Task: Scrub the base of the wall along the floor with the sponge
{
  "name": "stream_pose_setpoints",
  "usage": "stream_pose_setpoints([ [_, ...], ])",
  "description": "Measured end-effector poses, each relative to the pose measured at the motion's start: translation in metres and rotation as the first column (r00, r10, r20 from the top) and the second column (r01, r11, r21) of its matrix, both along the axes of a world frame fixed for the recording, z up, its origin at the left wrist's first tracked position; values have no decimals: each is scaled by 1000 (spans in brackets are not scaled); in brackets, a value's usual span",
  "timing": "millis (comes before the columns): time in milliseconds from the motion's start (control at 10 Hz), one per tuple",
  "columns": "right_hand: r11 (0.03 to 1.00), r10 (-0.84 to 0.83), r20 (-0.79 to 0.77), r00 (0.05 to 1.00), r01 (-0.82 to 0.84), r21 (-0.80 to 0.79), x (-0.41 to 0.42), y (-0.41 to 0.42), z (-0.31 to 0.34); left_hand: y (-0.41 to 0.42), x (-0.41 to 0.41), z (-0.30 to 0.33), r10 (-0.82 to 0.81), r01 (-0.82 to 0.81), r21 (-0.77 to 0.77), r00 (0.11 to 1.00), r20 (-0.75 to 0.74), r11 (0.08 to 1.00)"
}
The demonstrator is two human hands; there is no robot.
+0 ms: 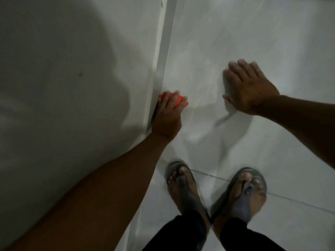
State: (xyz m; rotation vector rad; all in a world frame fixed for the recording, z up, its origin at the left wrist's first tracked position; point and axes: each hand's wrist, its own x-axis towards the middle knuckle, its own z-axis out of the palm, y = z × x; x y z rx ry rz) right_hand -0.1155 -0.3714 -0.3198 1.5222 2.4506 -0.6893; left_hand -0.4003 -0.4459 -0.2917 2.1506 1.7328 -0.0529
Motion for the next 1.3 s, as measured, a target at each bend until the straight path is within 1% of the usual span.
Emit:
stream_pose_setpoints([
  [100,997,-37,101,994,44,-66,-9,-1,55,18,28,50,100,-92,-101,993,68,991],
  [200,996,-49,146,988,58,-61,-8,14,139,50,79,124,119,-102,-109,979,166,989],
  [300,996,-86,192,978,90,-12,9,37,246,94,134,220,69,-60,-48,973,221,997],
  [400,991,-135,254,958,127,46,51,59,356,141,191,326,-38,27,49,970,238,998],
  [500,961,-271,228,935,253,109,104,94,436,186,247,399,-130,96,139,957,261,986],
  [600,932,-351,258,900,308,190,159,140,464,237,308,425,-183,130,201,945,272,971],
  [700,925,-370,275,888,323,201,209,183,448,285,362,400,-209,160,218,953,221,963],
  [800,937,-346,318,882,309,163,253,218,405,326,406,345,-219,184,210,962,160,960],
  [900,947,-320,315,893,298,118,282,239,358,357,437,287,-208,192,161,974,88,968],
  [1000,940,-340,271,901,328,88,298,246,339,388,450,248,-195,188,107,979,55,976],
  [1100,899,-436,132,890,436,29,303,245,356,391,456,230,-184,185,58,983,-16,981],
  [1200,696,-683,-344,645,717,-38,305,234,412,393,447,243,-174,174,-5,984,-26,985],
  [1300,608,-648,-565,511,794,19,333,221,505,387,448,275,-121,122,-4,990,70,993],
])
